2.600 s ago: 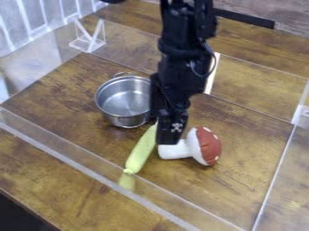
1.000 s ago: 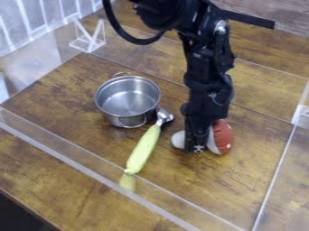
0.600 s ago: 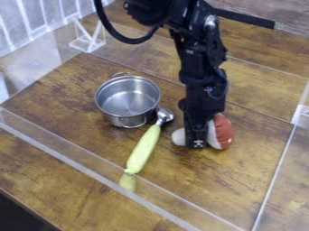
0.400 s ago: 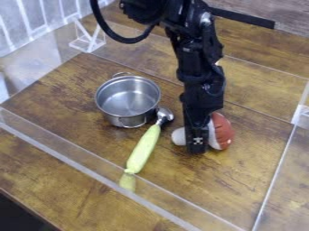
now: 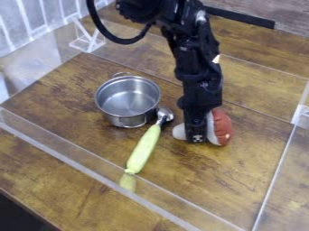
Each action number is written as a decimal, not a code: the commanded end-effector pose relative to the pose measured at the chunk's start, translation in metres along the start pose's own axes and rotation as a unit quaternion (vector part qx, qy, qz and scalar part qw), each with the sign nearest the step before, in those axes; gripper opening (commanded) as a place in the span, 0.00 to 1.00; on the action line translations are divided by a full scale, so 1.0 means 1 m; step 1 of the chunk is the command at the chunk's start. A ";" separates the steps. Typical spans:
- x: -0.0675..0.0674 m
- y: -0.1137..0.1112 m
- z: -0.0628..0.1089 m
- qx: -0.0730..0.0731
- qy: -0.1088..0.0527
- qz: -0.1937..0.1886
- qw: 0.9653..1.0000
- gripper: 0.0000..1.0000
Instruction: Put the mushroom in the silver pot
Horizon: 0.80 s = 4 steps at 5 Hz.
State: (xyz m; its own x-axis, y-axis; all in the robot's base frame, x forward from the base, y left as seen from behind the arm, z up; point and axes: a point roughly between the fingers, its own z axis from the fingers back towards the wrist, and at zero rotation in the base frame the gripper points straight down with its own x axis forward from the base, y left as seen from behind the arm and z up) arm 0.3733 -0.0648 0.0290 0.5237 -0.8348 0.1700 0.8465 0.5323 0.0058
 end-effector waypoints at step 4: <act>-0.002 0.005 0.056 0.019 -0.011 0.025 0.999 0.00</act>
State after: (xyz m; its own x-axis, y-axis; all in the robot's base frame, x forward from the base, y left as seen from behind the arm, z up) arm 0.3600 -0.0618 0.0500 0.5597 -0.8185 0.1296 0.8281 0.5585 -0.0486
